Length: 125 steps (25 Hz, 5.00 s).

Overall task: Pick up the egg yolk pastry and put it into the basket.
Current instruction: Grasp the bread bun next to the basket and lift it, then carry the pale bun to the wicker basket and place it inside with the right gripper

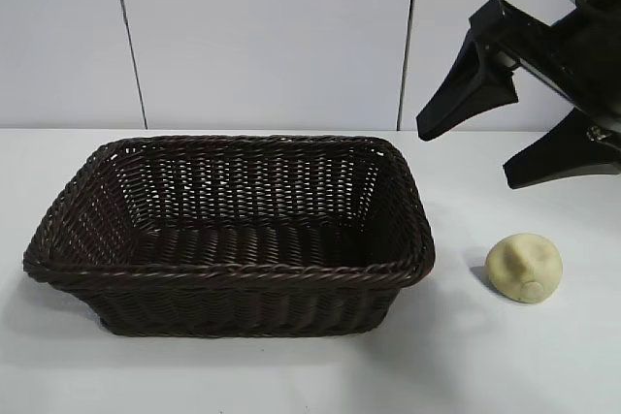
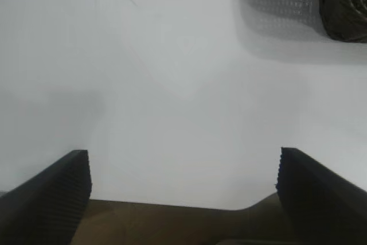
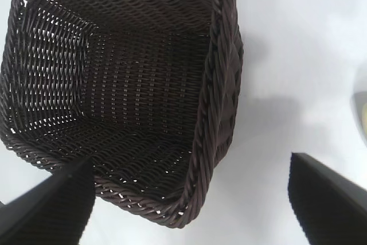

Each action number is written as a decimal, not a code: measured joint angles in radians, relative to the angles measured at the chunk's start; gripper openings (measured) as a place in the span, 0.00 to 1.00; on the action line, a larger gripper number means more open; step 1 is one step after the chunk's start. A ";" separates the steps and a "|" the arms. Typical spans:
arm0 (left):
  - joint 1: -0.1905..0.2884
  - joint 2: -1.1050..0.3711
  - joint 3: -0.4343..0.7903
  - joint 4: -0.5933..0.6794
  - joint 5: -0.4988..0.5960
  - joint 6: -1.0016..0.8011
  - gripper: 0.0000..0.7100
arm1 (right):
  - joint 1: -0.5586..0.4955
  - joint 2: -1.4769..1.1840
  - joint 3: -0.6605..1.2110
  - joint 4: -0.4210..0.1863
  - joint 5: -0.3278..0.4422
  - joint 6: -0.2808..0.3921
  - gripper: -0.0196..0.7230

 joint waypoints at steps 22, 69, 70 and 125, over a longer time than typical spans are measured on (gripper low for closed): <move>0.000 -0.333 0.000 -0.001 0.016 0.000 0.89 | -0.173 0.005 -0.081 -0.183 0.075 0.116 0.91; 0.000 -0.333 0.000 -0.001 0.016 0.000 0.89 | -0.250 0.406 -0.096 -0.057 -0.065 -0.012 0.91; 0.000 -0.333 0.000 -0.001 0.016 0.000 0.89 | -0.250 0.406 -0.097 -0.052 -0.065 -0.018 0.91; 0.000 -0.333 0.000 -0.001 0.016 0.000 0.89 | 0.263 0.277 -0.389 -0.068 0.065 0.213 0.06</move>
